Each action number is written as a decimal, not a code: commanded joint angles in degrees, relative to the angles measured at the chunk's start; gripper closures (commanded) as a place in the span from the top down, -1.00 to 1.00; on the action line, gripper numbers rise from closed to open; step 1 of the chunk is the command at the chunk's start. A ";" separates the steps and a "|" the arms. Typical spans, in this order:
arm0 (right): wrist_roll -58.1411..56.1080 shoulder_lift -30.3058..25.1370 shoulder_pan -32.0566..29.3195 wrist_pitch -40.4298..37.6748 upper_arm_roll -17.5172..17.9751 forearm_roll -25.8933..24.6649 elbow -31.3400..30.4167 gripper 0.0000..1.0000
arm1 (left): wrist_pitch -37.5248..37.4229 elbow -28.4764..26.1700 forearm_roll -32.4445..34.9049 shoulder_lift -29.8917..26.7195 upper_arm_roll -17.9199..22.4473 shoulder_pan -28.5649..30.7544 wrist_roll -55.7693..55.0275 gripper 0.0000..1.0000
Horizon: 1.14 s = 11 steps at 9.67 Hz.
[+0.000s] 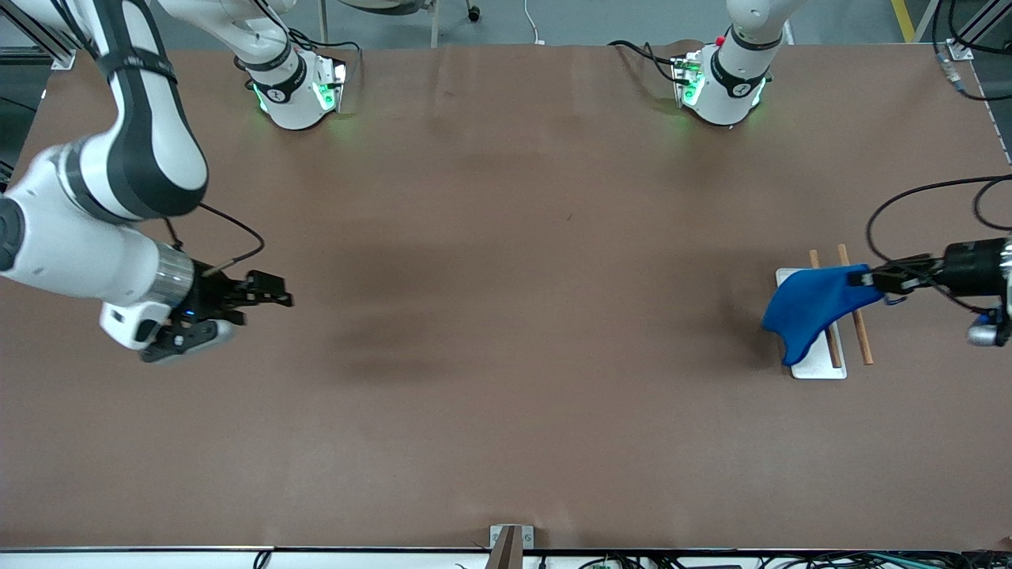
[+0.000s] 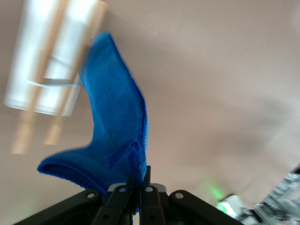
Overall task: Right arm passes towel to left arm to hang
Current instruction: 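Carry the towel with the left gripper over the wooden dowels while the right gripper retracts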
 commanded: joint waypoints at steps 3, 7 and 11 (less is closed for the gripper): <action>10.63 -9.11 -1.30 -3.85 -5.43 -9.55 -0.60 1.00 | -1.66 2.82 12.79 2.21 -0.09 4.61 14.10 -1.00; 10.97 -19.57 -8.57 -17.10 -5.14 -9.55 0.01 1.00 | -1.76 10.38 15.09 9.15 -0.08 4.97 17.47 -1.00; 10.97 -17.04 -8.16 -22.05 -4.85 -9.64 8.27 1.00 | 0.61 11.45 15.18 11.97 -0.17 3.66 17.38 -1.00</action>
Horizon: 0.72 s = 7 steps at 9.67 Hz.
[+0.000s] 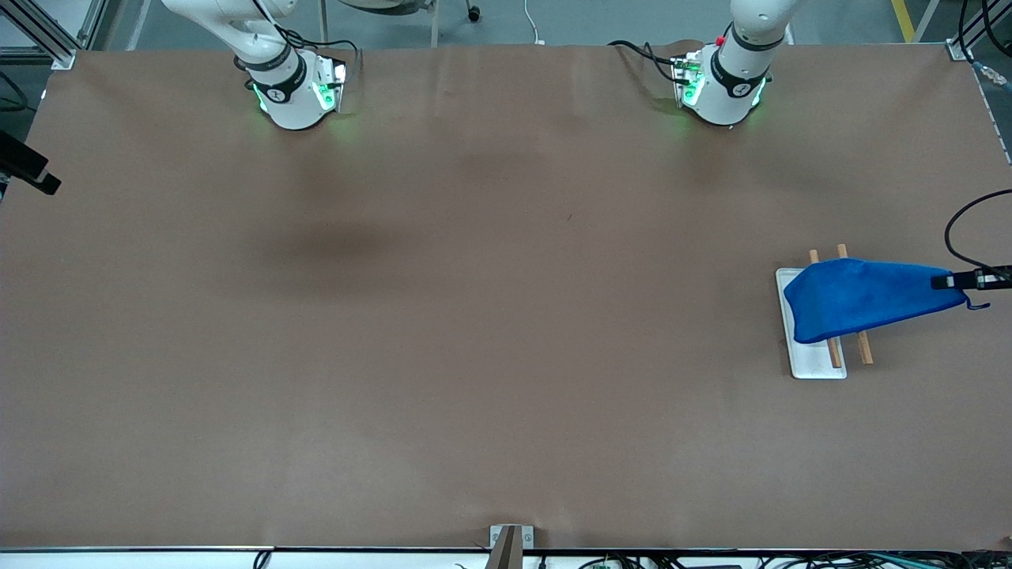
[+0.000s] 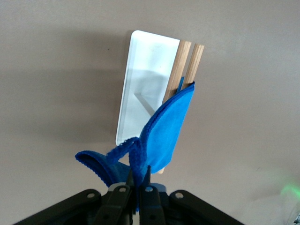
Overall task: Right arm passes towel to left arm to hang
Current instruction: 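Drape the towel over the dowels and open the left gripper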
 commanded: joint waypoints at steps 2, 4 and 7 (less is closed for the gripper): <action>0.44 2.04 -0.79 -1.26 0.76 -0.37 1.96 1.00 | 0.48 1.66 2.72 2.21 -0.05 -0.78 0.30 -1.00; -0.35 1.95 -0.44 -1.26 0.85 -0.55 1.87 1.00 | 0.48 1.66 2.81 3.70 0.04 -0.52 0.04 -0.79; -2.64 1.86 -0.44 -1.35 0.94 -0.99 1.79 1.00 | 0.39 1.57 3.07 2.83 0.04 0.10 0.38 1.00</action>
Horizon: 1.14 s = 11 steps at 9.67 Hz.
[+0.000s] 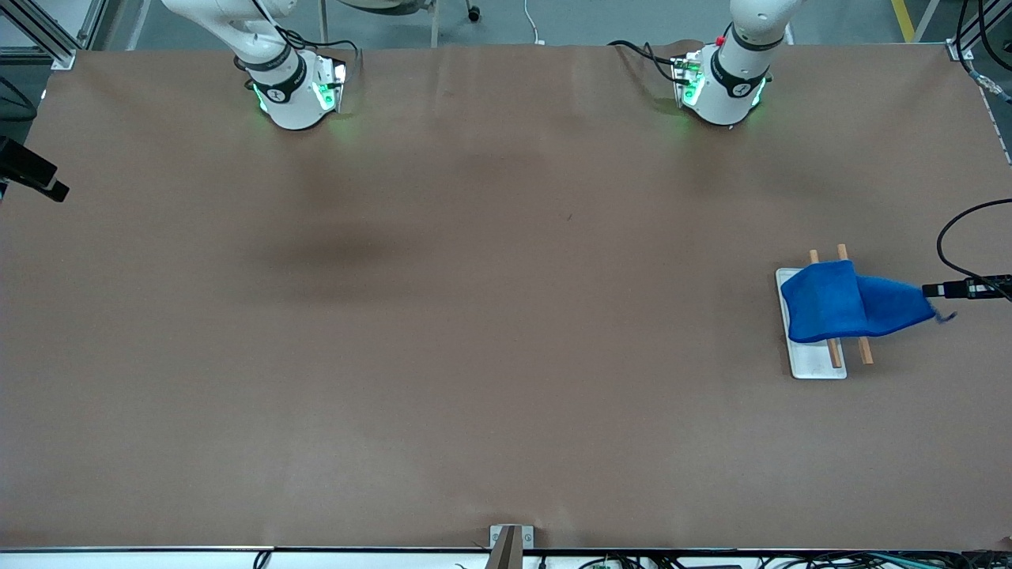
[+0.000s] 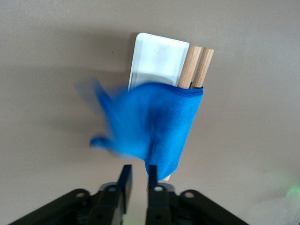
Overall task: Right arm passes towel to left arm to hang
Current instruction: 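Drape the towel over the dowels and open the left gripper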
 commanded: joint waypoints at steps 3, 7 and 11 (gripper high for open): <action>-0.97 0.24 -0.27 -3.60 0.46 -0.99 1.22 1.00 | -0.45 0.48 5.21 -3.92 -0.88 -0.45 -1.44 1.00; -0.97 0.32 -0.44 -2.73 0.37 -1.07 1.22 1.00 | -4.14 0.13 5.47 -14.03 -7.11 -1.33 -18.38 1.00; -1.05 0.32 -0.45 -2.20 0.37 -1.16 1.22 1.00 | -4.14 0.74 9.14 -19.76 -13.87 -1.33 -19.48 1.00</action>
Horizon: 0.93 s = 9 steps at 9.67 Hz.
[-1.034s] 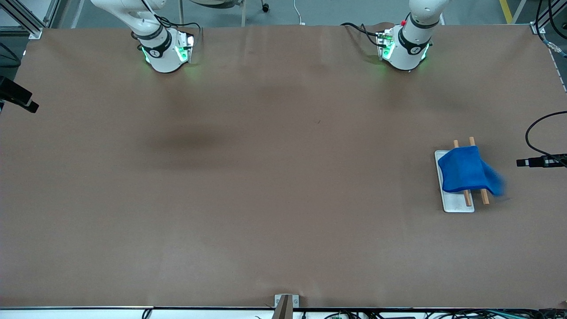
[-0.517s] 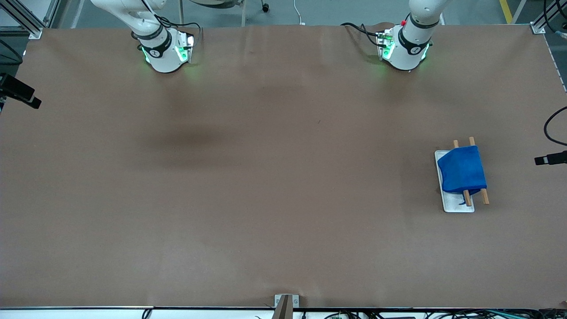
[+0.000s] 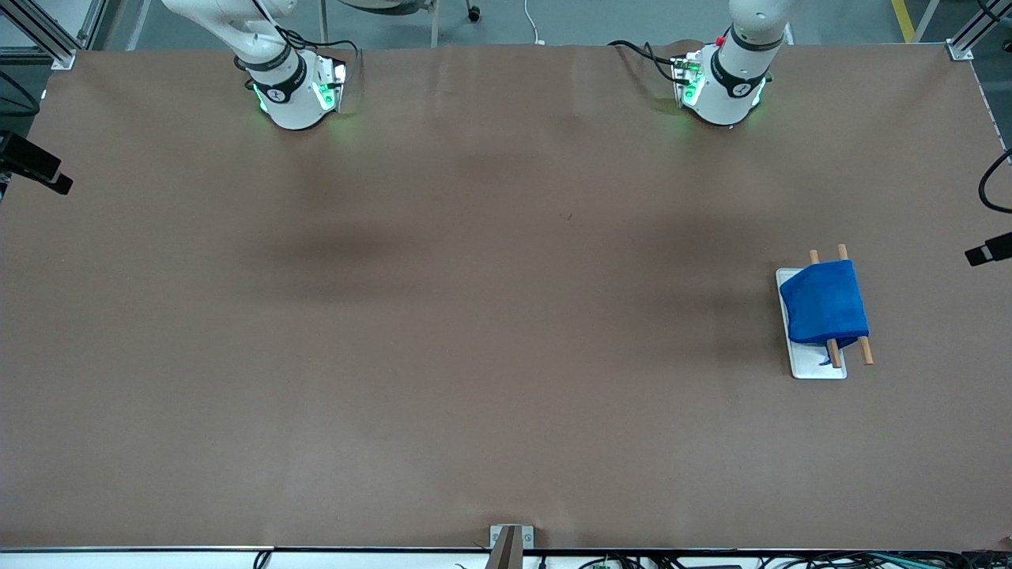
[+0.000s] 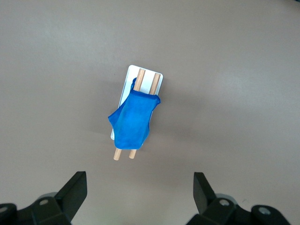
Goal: Right arm passes towel to left arm to hang
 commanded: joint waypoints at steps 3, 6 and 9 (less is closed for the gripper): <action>-2.02 0.30 -0.62 -0.50 0.39 -1.19 0.98 1.00 | -0.36 -1.40 2.85 -4.37 -6.58 0.49 0.10 1.00; -2.03 0.30 -0.80 -0.41 0.30 -1.19 0.90 1.00 | -2.11 -4.02 0.49 -12.36 -3.54 -3.26 1.33 1.00; -2.03 0.30 -0.88 -0.50 0.13 -1.10 0.90 1.00 | -4.48 -8.59 -1.45 -17.74 9.01 -17.30 1.33 1.00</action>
